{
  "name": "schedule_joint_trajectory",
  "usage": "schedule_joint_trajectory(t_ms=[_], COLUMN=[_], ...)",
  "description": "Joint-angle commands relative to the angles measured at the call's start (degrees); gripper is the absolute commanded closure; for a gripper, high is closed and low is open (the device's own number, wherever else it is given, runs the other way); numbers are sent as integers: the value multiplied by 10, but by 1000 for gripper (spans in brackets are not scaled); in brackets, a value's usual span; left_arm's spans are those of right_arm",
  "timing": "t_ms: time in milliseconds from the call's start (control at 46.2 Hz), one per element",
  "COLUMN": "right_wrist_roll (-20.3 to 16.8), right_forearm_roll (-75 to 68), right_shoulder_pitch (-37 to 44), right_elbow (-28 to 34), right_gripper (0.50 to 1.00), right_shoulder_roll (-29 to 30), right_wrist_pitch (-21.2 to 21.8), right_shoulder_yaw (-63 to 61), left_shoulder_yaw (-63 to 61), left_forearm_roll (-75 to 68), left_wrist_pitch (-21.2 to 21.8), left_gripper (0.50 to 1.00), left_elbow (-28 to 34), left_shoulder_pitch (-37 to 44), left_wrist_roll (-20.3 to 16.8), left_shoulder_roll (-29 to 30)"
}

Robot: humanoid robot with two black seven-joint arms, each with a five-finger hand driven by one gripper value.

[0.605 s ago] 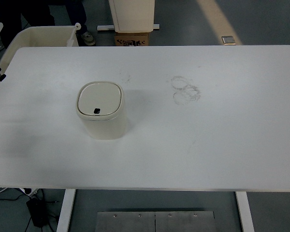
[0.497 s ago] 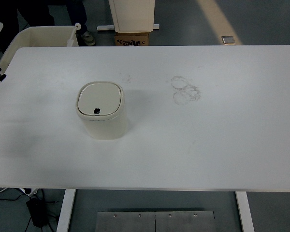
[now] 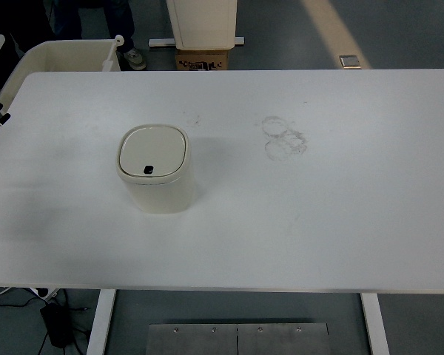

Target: Open trash can

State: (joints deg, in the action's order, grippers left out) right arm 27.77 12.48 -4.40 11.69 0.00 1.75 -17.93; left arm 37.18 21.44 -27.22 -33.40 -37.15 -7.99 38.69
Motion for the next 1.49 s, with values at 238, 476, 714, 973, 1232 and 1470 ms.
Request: schedule_joint_trajectory(t_ms=[238,476,714,973,1232,1470], right_wrist_roll=[0,0,0,0,0,0], right_forearm_roll=[0,0,0,0,0,0], right_shoulder_pitch=[1,0,1,2,2,2], right_elbow=[0,0,0,0,0,0], right_gripper=[509,509,509,509,509,509], right_shoulder_roll=[0,0,0,0,0,0], right_wrist_pitch=[0,0,0,0,0,0], right_shoulder_yaw=[0,0,0,0,0,-1], left_shoulder_yaw=[-2,-4,-6,-7,-11,-110], left_forearm_roll=[0,-2,-5,-5,-8,-59], left_wrist_pitch=[3,16,44,142,229,234], left_gripper=[500,500,500,500,500,500], left_elbow=[6,4,-28,-191,-348,-424], left_shoulder_pitch=[2,3,2,2,-24,-147], left_wrist_roll=[0,1,4,7,54,100], left_shoulder_roll=[-4,-3,13,85,150,188])
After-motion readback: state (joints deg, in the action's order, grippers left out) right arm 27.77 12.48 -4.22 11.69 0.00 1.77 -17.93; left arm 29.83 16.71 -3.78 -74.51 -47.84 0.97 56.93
